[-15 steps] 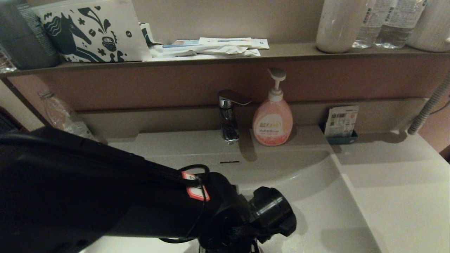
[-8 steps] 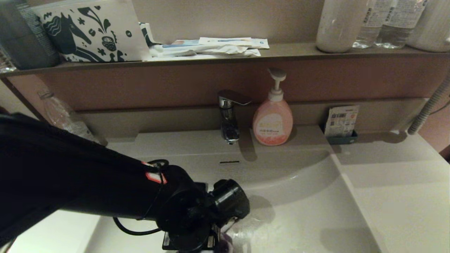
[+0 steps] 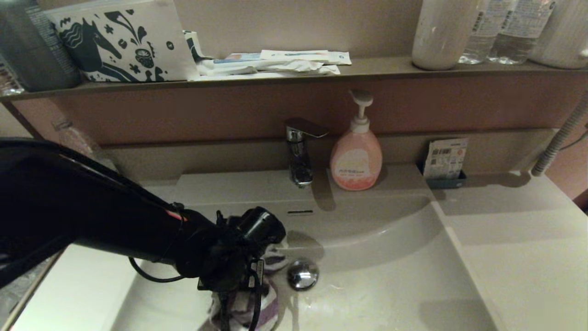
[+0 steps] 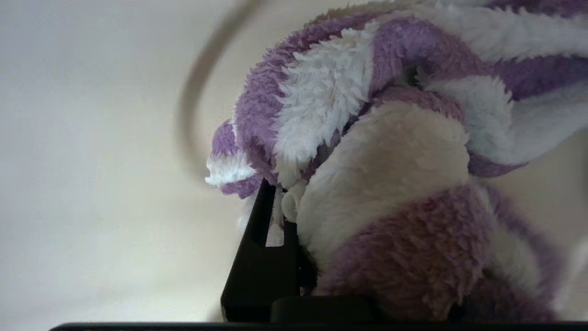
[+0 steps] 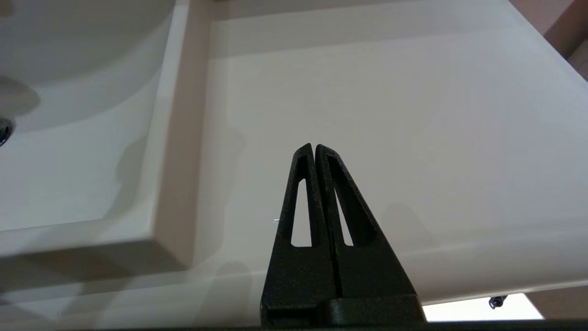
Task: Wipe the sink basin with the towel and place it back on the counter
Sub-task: Wipe the sink
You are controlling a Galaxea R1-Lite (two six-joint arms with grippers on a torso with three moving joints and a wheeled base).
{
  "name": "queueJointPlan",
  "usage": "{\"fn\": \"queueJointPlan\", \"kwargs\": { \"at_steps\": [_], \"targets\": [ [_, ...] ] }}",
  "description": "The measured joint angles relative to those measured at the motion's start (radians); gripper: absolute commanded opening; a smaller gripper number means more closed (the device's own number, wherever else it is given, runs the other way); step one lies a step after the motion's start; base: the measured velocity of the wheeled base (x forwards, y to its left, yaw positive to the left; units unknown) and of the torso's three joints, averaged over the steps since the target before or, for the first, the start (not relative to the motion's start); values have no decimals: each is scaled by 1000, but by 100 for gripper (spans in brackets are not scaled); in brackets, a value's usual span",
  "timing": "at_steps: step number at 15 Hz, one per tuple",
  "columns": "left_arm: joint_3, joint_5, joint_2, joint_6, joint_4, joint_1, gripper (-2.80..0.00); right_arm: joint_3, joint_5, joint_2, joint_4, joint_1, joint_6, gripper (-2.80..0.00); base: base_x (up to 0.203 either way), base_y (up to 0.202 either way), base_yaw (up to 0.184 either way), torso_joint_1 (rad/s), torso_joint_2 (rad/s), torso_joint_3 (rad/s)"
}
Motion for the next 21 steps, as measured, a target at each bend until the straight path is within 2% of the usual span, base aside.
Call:
{"fn": "queueJointPlan", "kwargs": {
  "at_steps": [2, 4, 6, 11, 15, 21],
  "targets": [
    [-2, 15, 42, 62, -138, 23, -280, 0, 0, 0, 0, 0, 0, -280, 0, 0, 0, 0, 0, 0],
    [-31, 31, 89, 70, -211, 23, -280, 0, 0, 0, 0, 0, 0, -280, 0, 0, 0, 0, 0, 0],
    [-79, 78, 140, 50, -223, 3, -280, 0, 0, 0, 0, 0, 0, -280, 0, 0, 0, 0, 0, 0],
    [-221, 148, 261, -34, -211, -65, -280, 0, 0, 0, 0, 0, 0, -280, 0, 0, 0, 0, 0, 0],
    [-327, 153, 312, -66, -128, -140, -280, 0, 0, 0, 0, 0, 0, -280, 0, 0, 0, 0, 0, 0],
    [-559, 155, 386, -155, 102, -265, -280, 0, 0, 0, 0, 0, 0, -280, 0, 0, 0, 0, 0, 0]
  ]
}}
